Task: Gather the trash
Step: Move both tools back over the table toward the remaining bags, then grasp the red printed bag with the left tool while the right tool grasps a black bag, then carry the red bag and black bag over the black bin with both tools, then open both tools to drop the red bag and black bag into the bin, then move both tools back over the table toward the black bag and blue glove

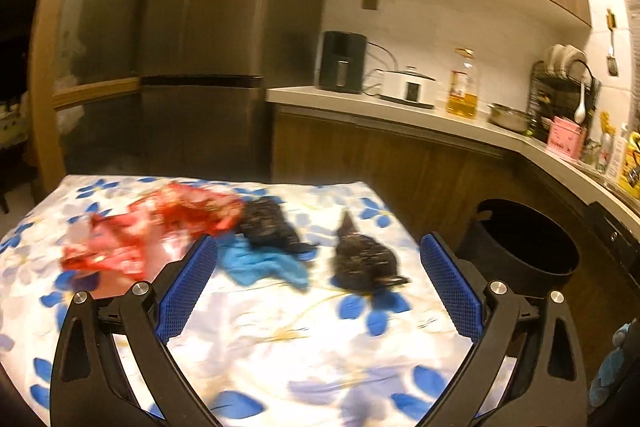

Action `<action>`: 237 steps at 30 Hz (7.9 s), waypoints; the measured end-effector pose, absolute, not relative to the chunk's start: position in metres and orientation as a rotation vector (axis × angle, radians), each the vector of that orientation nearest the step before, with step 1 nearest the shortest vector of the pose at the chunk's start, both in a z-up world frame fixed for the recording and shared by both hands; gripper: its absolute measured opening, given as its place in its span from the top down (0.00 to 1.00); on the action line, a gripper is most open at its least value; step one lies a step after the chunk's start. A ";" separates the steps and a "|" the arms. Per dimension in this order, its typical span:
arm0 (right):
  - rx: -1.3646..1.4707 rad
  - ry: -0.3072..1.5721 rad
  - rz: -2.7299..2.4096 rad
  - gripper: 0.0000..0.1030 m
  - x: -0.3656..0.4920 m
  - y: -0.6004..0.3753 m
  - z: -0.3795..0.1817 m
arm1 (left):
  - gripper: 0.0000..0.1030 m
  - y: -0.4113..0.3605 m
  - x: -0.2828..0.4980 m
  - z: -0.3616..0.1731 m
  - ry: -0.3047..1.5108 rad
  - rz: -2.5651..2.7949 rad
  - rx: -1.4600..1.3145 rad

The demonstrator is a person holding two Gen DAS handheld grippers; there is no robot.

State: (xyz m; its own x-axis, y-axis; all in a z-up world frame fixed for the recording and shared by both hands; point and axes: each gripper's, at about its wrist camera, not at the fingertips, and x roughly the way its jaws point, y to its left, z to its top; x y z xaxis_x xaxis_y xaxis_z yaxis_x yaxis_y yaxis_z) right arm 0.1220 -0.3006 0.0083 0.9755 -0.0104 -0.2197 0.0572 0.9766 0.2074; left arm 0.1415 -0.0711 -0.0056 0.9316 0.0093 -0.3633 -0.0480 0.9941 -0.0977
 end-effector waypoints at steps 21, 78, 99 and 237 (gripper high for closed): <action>0.180 0.293 0.125 0.14 0.137 -0.192 -0.012 | 0.06 0.080 0.110 -0.027 0.378 0.339 -0.213; 0.131 0.464 0.055 0.25 0.267 -0.151 -0.070 | 0.91 0.143 0.121 -0.025 0.434 0.204 -0.372; 0.183 0.505 0.114 0.97 0.264 -0.169 -0.070 | 0.91 0.125 0.118 -0.002 0.380 0.196 -0.358; 0.285 0.244 -0.255 0.16 0.164 -0.393 0.002 | 0.06 -0.145 0.205 -0.001 0.370 -0.004 -0.109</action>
State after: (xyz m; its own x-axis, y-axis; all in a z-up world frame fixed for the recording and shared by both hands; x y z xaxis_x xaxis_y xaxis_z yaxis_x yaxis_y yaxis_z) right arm 0.1638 -0.3928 0.0017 0.9386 -0.2123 -0.2717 0.2808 0.9280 0.2449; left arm 0.2054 -0.1449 -0.0010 0.9323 -0.0240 -0.3610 -0.0159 0.9941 -0.1072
